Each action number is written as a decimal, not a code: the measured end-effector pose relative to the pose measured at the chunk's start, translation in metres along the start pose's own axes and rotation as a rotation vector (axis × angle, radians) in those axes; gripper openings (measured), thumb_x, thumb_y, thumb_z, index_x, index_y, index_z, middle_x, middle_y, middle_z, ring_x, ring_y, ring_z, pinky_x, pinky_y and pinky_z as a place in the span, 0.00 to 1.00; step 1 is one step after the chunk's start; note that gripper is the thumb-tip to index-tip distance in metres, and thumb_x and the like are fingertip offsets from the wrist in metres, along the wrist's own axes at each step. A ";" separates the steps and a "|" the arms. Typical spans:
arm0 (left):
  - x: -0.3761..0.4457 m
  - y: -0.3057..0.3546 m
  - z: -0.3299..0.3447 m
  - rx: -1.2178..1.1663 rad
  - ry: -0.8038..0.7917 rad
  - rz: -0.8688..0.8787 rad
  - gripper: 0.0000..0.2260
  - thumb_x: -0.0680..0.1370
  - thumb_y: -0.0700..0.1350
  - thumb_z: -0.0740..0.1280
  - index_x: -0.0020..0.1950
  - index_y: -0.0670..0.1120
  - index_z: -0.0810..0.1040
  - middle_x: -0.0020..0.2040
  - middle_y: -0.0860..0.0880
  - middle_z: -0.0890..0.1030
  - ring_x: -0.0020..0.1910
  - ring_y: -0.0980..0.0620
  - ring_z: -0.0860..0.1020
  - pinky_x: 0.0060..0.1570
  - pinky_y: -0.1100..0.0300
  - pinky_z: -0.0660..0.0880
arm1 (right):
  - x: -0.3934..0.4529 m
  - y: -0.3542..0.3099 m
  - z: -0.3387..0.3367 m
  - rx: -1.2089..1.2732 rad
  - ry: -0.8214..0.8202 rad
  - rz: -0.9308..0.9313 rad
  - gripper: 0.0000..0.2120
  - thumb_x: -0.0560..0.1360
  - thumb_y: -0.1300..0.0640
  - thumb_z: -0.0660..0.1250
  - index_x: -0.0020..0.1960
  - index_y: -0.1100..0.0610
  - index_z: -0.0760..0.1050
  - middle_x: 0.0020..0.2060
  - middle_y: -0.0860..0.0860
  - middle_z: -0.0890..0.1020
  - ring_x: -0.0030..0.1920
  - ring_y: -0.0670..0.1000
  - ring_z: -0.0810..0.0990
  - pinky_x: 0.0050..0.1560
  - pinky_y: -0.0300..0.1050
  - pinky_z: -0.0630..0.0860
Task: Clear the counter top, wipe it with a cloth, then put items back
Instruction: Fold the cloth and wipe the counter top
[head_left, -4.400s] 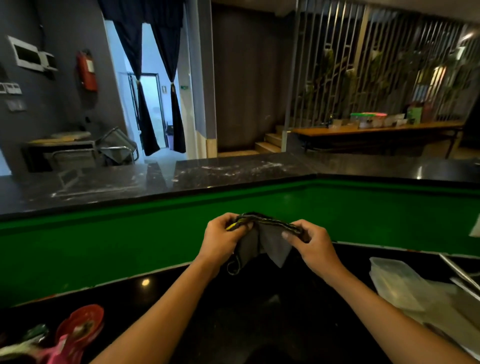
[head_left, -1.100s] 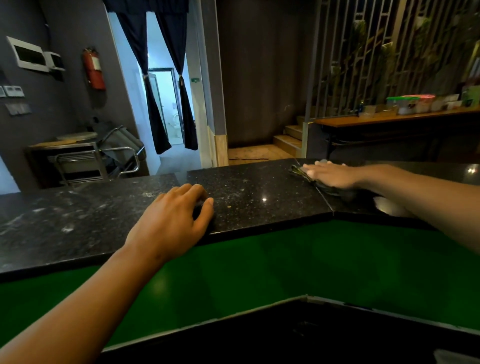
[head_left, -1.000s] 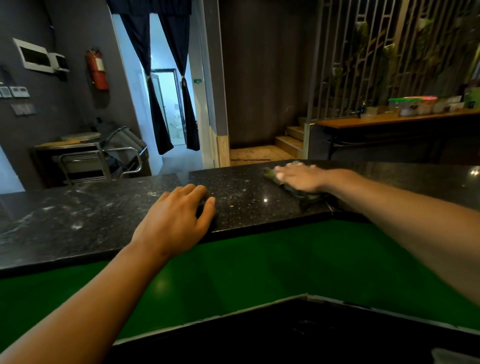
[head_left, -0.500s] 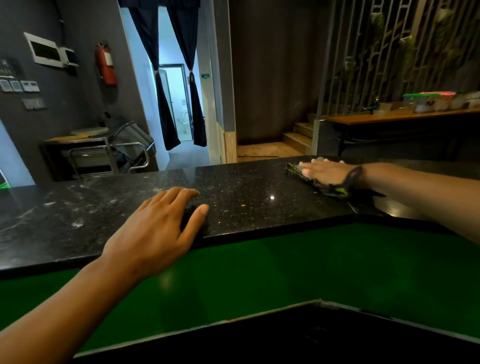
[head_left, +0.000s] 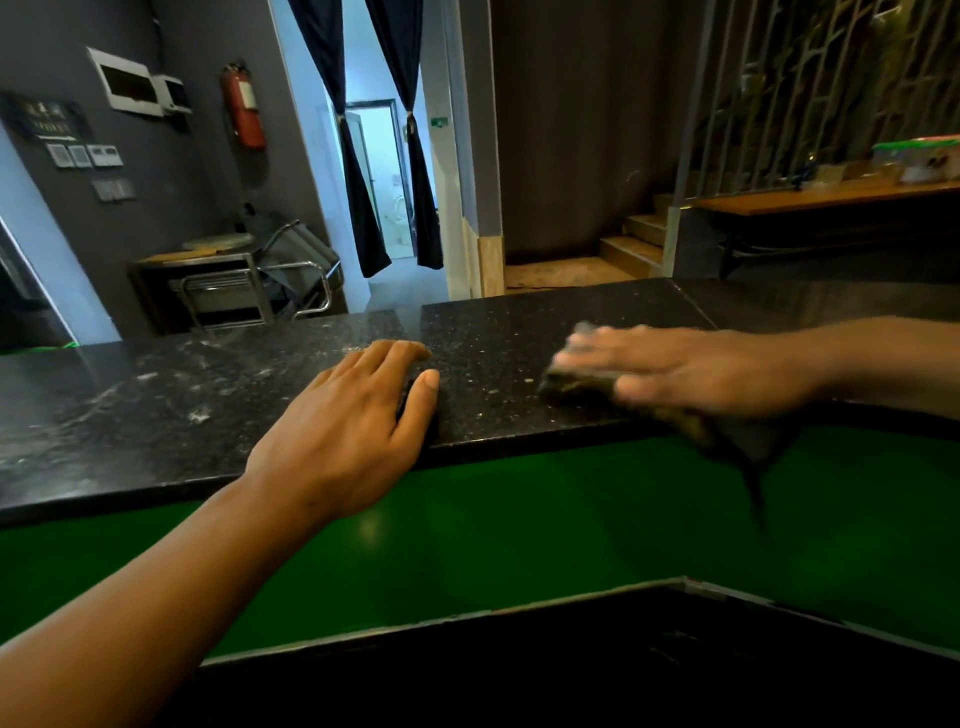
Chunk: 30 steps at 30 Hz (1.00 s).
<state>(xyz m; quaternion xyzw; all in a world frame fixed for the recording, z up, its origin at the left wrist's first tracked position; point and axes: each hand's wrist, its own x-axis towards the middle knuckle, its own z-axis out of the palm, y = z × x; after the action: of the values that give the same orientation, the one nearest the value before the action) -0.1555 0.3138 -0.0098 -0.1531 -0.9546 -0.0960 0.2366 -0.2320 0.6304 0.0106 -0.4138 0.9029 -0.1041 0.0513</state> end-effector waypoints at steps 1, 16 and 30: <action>0.000 0.001 0.000 0.008 0.004 0.001 0.26 0.79 0.62 0.44 0.70 0.53 0.68 0.68 0.53 0.72 0.66 0.51 0.71 0.63 0.53 0.67 | -0.004 0.012 -0.004 0.026 0.025 0.119 0.29 0.67 0.20 0.41 0.67 0.20 0.47 0.72 0.28 0.44 0.72 0.30 0.40 0.66 0.27 0.31; -0.040 -0.106 -0.044 0.036 -0.216 -0.158 0.48 0.65 0.78 0.30 0.77 0.57 0.57 0.78 0.57 0.58 0.75 0.64 0.50 0.73 0.63 0.44 | 0.012 -0.063 0.014 -0.054 -0.051 -0.040 0.23 0.76 0.34 0.42 0.71 0.28 0.44 0.75 0.35 0.44 0.74 0.36 0.38 0.72 0.40 0.36; -0.042 -0.122 -0.044 0.042 -0.206 -0.156 0.39 0.71 0.70 0.32 0.78 0.58 0.55 0.78 0.58 0.57 0.75 0.65 0.49 0.77 0.59 0.46 | 0.175 -0.071 0.002 -0.101 -0.055 0.257 0.27 0.81 0.39 0.41 0.78 0.44 0.46 0.79 0.51 0.48 0.78 0.55 0.42 0.74 0.62 0.40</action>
<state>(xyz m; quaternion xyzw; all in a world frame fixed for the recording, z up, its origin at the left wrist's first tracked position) -0.1425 0.1781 -0.0057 -0.0824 -0.9847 -0.0781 0.1325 -0.2937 0.4520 0.0235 -0.2996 0.9508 -0.0397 0.0681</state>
